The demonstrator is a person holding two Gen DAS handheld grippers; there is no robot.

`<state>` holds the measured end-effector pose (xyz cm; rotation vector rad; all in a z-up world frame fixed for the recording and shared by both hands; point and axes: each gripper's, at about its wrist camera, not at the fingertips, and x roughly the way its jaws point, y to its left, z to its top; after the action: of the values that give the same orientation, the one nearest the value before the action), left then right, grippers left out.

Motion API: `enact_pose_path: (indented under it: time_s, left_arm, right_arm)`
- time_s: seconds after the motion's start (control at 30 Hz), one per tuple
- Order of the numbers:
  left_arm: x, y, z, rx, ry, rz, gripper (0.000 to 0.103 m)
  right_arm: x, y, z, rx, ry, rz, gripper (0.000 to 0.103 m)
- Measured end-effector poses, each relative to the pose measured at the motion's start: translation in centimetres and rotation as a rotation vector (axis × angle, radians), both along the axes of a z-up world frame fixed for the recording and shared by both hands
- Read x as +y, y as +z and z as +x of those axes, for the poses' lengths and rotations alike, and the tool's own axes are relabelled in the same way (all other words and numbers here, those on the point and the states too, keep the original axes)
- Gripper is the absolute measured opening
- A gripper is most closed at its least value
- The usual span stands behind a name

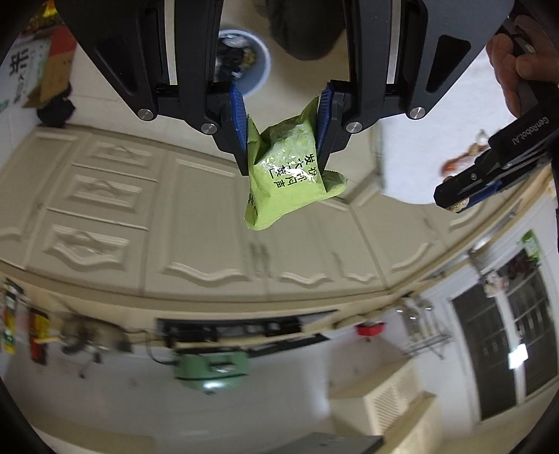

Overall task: Collect trash
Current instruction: 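Lift both held items and carry them toward the blue wastebasket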

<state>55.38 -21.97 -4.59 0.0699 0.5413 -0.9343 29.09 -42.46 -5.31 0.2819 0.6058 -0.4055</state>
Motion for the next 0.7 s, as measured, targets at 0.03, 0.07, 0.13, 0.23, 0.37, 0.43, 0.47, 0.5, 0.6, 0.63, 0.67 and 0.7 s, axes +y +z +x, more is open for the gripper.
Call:
enact_pose_path:
  time_s: [0.03,0.07,0.13,0.23,0.37,0.43,0.47,0.5,0.6,0.63,0.67,0.7]
  left_arm:
    - [-0.8,-0.5,-0.2,0.009,-0.019,0.007,0.04]
    - [-1.5,-0.9,-0.2,0.016,-0.032,0.016,0.04]
    - [-3.3,-2.0,-0.1,0.036,-0.064,0.055,0.04]
    - [-5.9,-4.2,-0.1,0.078,-0.101,0.115,0.04]
    - [-8.9,-7.3,0.1,0.137,-0.135,0.198,0.04]
    - [-10.4,-8.7,0.3,0.164,-0.141,0.237,0.04]
    - [-11.1,-9.4,0.6,0.175,-0.141,0.252,0.04]
    - [-11.7,-10.0,0.7,0.188,-0.144,0.268,0.04]
    - [-14.0,-11.6,1.2,0.218,-0.143,0.303,0.04]
    - [-14.4,-12.0,1.3,0.225,-0.142,0.314,0.04]
    - [-15.4,-12.2,1.7,0.236,-0.144,0.326,0.04]
    - [-16.4,-12.5,2.2,0.25,-0.147,0.338,0.04]
  right_arm:
    - [-0.8,-0.5,-0.4,0.008,-0.018,0.009,0.034]
    - [-1.5,-1.2,-0.7,0.019,-0.034,0.019,0.034]
    - [-2.9,-2.6,-1.0,0.04,-0.06,0.039,0.034]
    - [-4.9,-5.5,-1.1,0.078,-0.091,0.09,0.033]
    - [-7.0,-9.9,-1.0,0.14,-0.119,0.163,0.033]
    - [-8.0,-12.0,-1.0,0.168,-0.128,0.197,0.033]
    - [-8.4,-13.1,-0.9,0.185,-0.133,0.214,0.033]
    - [-8.6,-13.9,-0.9,0.193,-0.136,0.229,0.033]
    - [-9.8,-16.2,-0.5,0.217,-0.147,0.271,0.033]
    - [-10.1,-16.9,-0.4,0.225,-0.15,0.285,0.033]
    - [-10.3,-17.5,-0.3,0.23,-0.153,0.295,0.033]
    - [-10.5,-18.1,-0.1,0.241,-0.155,0.302,0.033]
